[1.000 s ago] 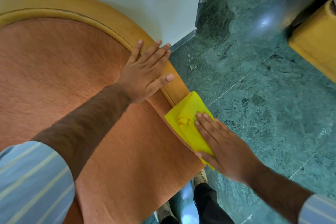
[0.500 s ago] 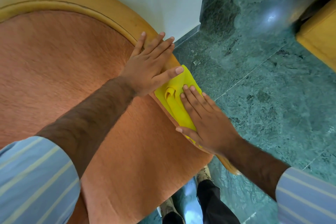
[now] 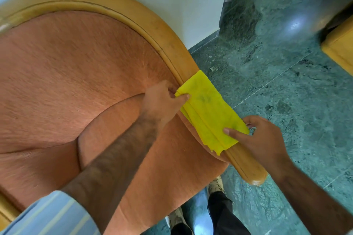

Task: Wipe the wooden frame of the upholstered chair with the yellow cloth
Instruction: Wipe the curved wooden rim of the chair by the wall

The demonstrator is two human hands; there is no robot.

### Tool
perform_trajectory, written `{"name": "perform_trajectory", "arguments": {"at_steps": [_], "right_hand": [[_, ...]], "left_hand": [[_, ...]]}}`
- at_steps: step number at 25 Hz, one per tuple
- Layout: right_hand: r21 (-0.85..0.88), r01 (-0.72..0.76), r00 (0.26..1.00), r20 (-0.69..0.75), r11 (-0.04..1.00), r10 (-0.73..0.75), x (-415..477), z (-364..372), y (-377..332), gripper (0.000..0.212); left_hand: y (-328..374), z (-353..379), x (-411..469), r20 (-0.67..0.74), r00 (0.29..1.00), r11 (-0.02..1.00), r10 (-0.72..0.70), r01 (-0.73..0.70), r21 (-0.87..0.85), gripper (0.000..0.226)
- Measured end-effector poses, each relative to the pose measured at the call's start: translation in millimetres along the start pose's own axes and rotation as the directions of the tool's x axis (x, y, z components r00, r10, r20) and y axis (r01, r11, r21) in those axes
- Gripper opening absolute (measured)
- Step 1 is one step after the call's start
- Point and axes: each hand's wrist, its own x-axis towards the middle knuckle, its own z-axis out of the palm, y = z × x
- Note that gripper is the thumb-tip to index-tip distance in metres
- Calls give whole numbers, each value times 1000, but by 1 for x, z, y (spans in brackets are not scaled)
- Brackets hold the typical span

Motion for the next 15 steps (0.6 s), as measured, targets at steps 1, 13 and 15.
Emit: {"name": "perform_trajectory", "arguments": {"at_steps": [1,13,15], "right_hand": [[22,3,1000,4,1000,-3,0,0,-4,29],[689,-68,971,211,721,-111,-25,22,-122,28],[692,-80,925,320,717,-206,-39,51,-164,36]], "left_hand": [[-2,1,2,7,1000,999,-10,10,-47,33],[-64,-114,-66,43,978,653,-202,168,-739,22],[-102,-159,-99,-66,962,609,-266,115,-784,25]]}}
